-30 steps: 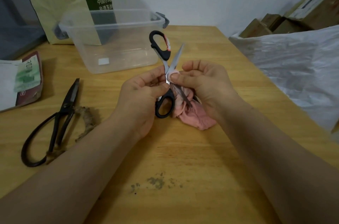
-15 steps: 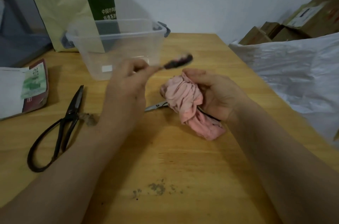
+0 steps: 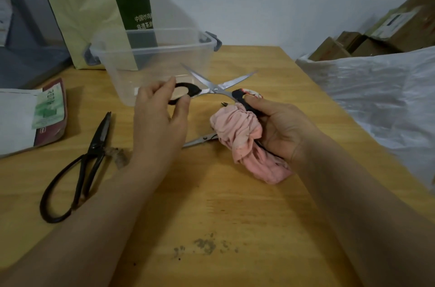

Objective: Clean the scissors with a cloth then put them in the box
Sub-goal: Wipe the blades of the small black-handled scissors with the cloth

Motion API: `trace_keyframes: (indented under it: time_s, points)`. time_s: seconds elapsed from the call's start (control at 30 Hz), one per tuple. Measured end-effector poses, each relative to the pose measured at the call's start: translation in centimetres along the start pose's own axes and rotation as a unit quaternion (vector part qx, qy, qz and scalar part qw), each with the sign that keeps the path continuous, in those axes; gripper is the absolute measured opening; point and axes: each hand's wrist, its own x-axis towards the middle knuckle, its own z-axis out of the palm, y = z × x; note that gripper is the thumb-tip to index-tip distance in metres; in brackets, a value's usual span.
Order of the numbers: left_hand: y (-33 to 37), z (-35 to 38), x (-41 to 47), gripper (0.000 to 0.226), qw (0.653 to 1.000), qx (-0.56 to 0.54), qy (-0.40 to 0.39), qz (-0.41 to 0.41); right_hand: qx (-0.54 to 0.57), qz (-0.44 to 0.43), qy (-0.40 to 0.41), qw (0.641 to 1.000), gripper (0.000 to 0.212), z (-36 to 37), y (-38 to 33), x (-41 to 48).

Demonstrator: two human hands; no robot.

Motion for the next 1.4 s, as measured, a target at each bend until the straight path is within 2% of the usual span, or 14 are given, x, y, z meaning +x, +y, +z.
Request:
trace_keyframes:
  time_s: [0.1,0.17,0.27,0.33,0.4,0.53,0.63,0.7,0.77,0.87,1.03,1.13,1.3,1.4]
  points:
    - [0.6,0.0,0.1,0.036,0.987,-0.109,0.014,-0.115,0.011,0.004,0.002,1.000,0.018,0.1,0.4,0.0]
    - [0.9,-0.1,0.1,0.031,0.955,-0.232,0.013,-0.183,0.037,0.007,-0.001,0.999,0.023,0.3,0.6,0.2]
    - [1.5,0.0,-0.2,0.036,0.851,-0.443,-0.034,-0.281,0.083,0.015,-0.020,0.996,0.036,0.6,1.0,0.4]
    - [2.0,0.1,-0.2,0.036,0.784,-0.533,-0.067,-0.313,0.087,0.015,-0.031,0.996,0.030,0.8,1.0,0.4]
    - [2.2,0.1,-0.1,0.027,0.745,-0.579,-0.081,-0.322,0.073,0.010,-0.032,0.997,0.027,0.8,1.0,0.3]
    - [2.1,-0.2,0.3,0.017,0.722,-0.603,-0.048,-0.336,-0.010,-0.005,-0.034,0.999,0.026,0.6,1.0,0.1]
    - [1.4,-0.8,0.9,0.015,0.697,-0.620,-0.011,-0.360,-0.077,-0.017,-0.057,0.995,0.035,0.3,0.1,-0.5]
    - [0.9,-1.1,1.2,0.017,0.712,-0.599,0.014,-0.367,-0.089,-0.040,-0.010,0.995,0.030,-0.3,-0.8,-0.5]
    - [0.4,-1.2,1.3,0.012,0.760,-0.538,0.034,-0.362,-0.131,-0.115,0.080,0.982,0.024,-0.9,-1.6,-0.3]
    - [0.5,-1.0,0.9,0.008,0.804,-0.481,0.008,-0.349,-0.248,-0.250,0.155,0.923,0.026,-1.5,-2.0,-0.3]
    - [1.3,-0.4,0.4,0.005,0.803,-0.472,-0.052,-0.359,-0.407,-0.431,0.111,0.797,0.038,-0.4,-1.2,-1.0]
    - [1.5,0.0,0.2,0.009,0.800,-0.468,-0.075,-0.368,-0.490,-0.438,0.055,0.751,0.031,-0.2,0.0,-0.7]
    - [1.6,0.2,0.0,0.018,0.804,-0.454,-0.135,-0.360,-0.536,-0.376,0.023,0.755,0.024,-0.4,0.7,-0.1]
    - [1.6,0.1,-0.3,0.016,0.826,-0.416,-0.199,-0.324,-0.554,-0.364,0.009,0.748,0.023,-0.3,1.1,0.0]
